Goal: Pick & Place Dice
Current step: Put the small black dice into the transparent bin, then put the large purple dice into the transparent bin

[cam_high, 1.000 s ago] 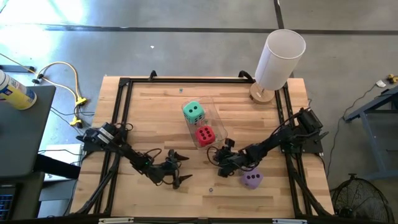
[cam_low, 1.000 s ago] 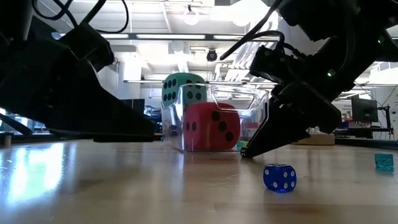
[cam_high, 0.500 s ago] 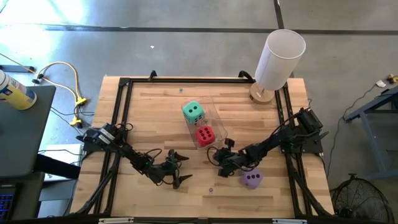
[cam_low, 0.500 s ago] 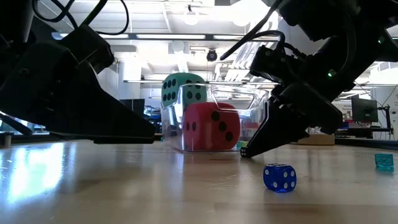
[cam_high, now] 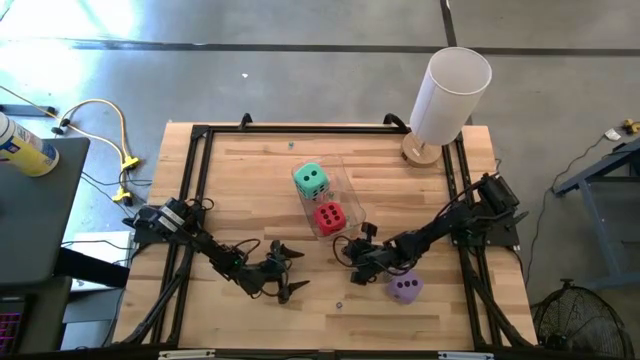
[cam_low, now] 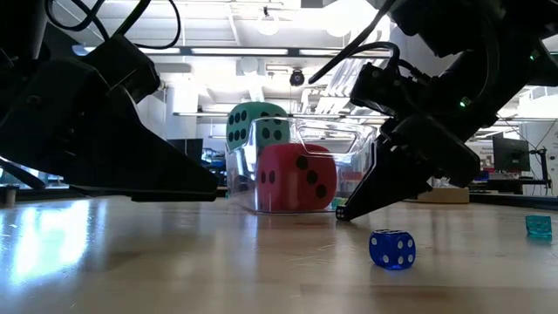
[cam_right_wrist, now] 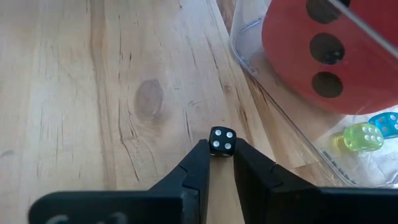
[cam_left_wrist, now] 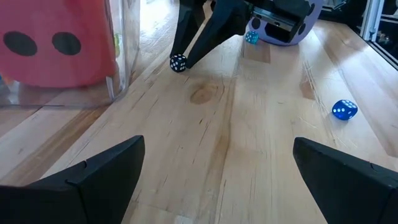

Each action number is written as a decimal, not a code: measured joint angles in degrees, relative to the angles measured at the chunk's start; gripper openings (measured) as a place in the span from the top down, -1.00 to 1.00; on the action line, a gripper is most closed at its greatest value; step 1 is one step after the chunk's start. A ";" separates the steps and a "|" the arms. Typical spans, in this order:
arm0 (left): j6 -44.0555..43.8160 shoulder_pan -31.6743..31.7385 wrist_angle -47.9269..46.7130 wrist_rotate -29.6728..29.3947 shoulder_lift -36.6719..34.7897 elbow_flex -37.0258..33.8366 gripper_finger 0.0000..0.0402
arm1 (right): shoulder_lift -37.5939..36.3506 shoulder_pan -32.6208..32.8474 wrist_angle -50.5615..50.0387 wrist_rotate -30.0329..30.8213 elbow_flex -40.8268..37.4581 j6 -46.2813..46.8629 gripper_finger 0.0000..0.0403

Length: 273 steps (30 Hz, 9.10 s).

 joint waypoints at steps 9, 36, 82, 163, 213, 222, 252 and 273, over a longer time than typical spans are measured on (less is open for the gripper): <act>0.01 0.00 -0.02 0.01 0.00 0.00 -0.99 | 0.00 1.31 0.45 0.02 0.00 0.00 0.80; 0.22 1.57 -0.24 4.06 -0.02 0.04 -0.99 | -21.80 -2.45 -9.36 10.15 3.80 -11.20 0.80; 0.48 1.86 -0.85 4.56 -0.04 0.07 -0.99 | -24.24 -2.33 -8.22 6.21 3.76 -10.60 -0.75; 1.31 2.67 -0.66 7.84 -0.04 0.07 -0.99 | -15.59 26.68 -78.83 -15.59 33.85 36.22 -0.98; 1.31 2.56 -0.68 9.23 -0.04 0.07 -0.99 | -9.88 17.99 -77.55 -21.94 29.07 43.34 -0.98; 1.31 2.56 -0.68 9.34 -0.04 0.07 -0.99 | -10.06 17.68 -71.42 -23.92 23.41 42.13 -0.98; 1.31 2.56 -0.72 9.17 -0.04 0.07 -0.99 | -10.19 15.45 -55.79 -29.42 16.17 34.23 -0.72; 1.31 2.56 -0.74 9.19 -0.04 0.07 -0.99 | -12.61 16.24 -54.18 -28.79 15.80 29.48 -0.52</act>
